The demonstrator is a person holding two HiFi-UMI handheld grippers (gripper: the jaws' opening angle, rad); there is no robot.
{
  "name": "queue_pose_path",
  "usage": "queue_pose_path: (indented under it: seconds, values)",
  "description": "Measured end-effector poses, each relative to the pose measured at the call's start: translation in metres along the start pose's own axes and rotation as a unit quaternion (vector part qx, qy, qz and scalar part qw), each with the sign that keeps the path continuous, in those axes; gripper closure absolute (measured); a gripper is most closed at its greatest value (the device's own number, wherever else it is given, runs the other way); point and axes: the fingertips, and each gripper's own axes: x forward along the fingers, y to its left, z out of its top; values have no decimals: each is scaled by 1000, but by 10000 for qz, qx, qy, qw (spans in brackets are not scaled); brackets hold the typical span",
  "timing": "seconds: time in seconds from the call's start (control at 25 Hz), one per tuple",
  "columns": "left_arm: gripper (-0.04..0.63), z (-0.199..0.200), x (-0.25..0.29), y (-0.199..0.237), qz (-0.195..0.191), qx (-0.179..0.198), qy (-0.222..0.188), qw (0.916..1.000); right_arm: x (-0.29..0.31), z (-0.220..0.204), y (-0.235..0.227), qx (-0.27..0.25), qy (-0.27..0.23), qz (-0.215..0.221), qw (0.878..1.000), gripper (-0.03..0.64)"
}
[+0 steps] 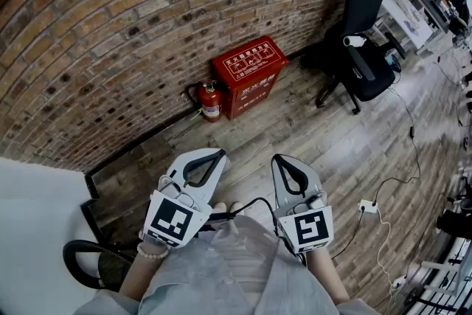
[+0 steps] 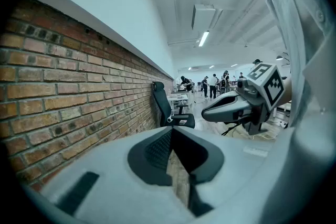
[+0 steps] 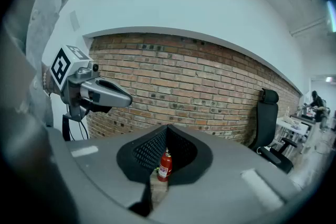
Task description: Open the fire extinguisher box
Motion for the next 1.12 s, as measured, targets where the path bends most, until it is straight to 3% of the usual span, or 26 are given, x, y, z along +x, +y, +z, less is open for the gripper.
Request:
queue_pose_path:
  seconds: [0.44, 1.12]
  values:
    - [595, 5, 6, -4, 34, -56, -101, 9999, -3, -2, -6, 37, -11, 23, 10000, 612]
    - [595, 4, 8, -17, 134, 13, 60, 9999, -16, -6, -15, 190, -105, 49, 9998, 612]
